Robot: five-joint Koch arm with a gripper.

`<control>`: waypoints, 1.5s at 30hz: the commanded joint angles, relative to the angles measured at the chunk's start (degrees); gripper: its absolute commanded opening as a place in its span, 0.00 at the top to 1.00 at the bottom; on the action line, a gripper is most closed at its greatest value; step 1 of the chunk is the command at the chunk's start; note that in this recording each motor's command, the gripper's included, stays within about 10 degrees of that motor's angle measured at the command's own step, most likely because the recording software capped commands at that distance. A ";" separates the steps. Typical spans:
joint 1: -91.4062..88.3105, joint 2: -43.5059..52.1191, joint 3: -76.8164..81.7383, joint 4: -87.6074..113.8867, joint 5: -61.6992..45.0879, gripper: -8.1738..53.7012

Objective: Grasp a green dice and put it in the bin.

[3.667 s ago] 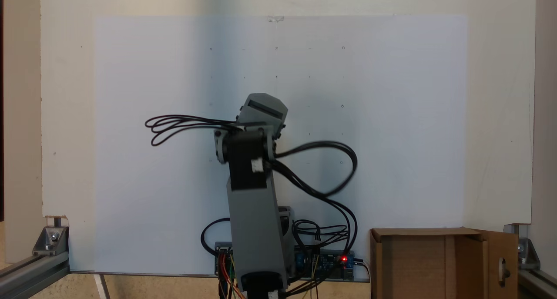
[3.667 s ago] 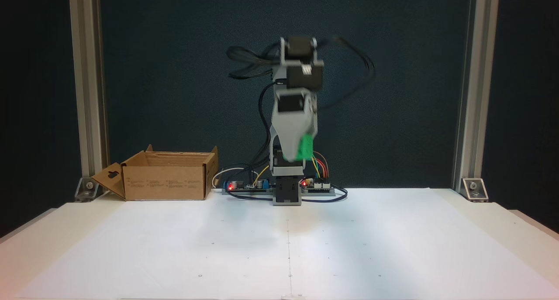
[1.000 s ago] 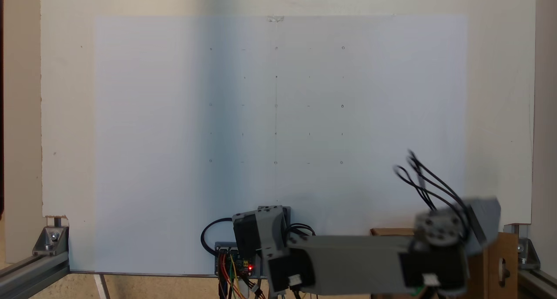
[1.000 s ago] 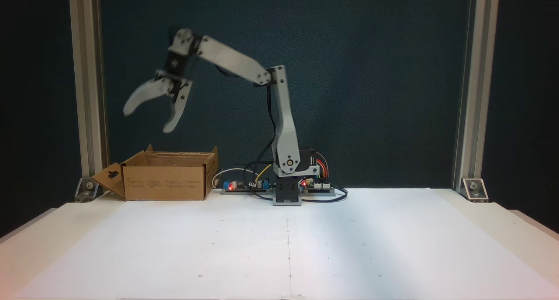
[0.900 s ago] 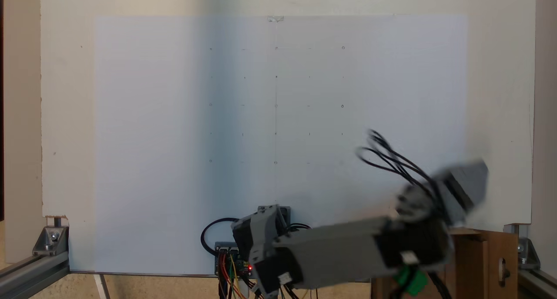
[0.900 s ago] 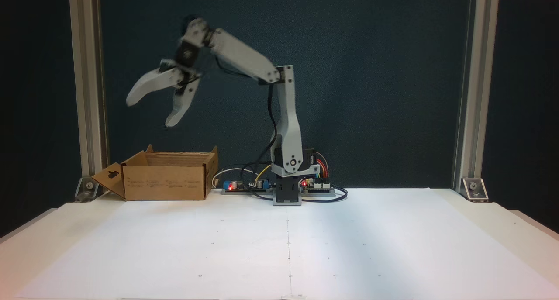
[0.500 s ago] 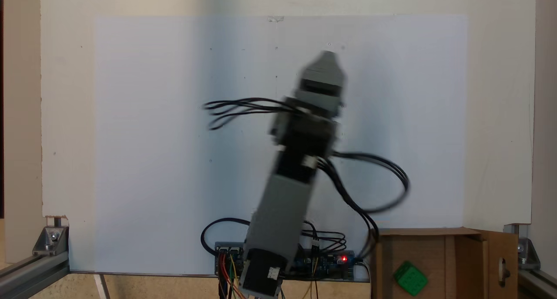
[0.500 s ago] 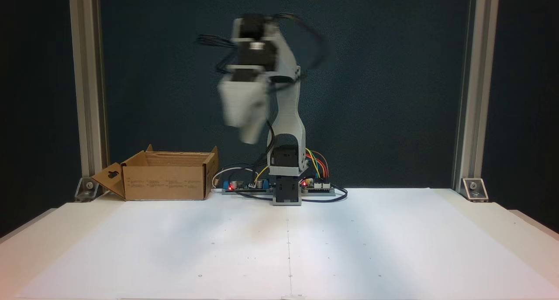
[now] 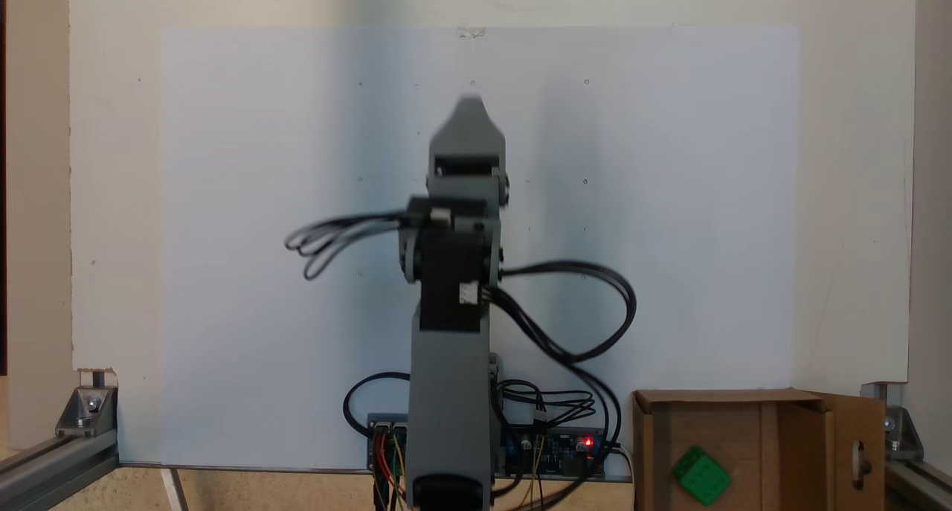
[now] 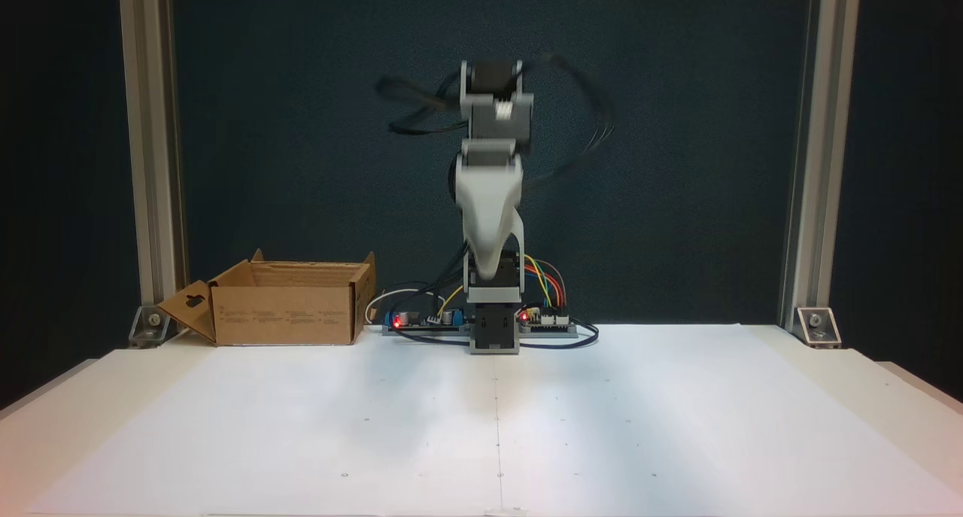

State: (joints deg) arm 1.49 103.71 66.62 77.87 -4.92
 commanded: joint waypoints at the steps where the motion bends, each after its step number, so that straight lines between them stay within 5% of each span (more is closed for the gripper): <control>1: -0.26 4.92 0.97 -9.65 2.72 0.16; 9: 1.49 15.47 17.75 -31.27 2.72 0.17; 36: 3.96 21.01 35.16 -81.02 3.16 0.13; 45: 4.04 24.61 55.72 -94.11 3.08 0.13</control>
State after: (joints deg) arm 4.92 126.30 123.40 -8.00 -4.22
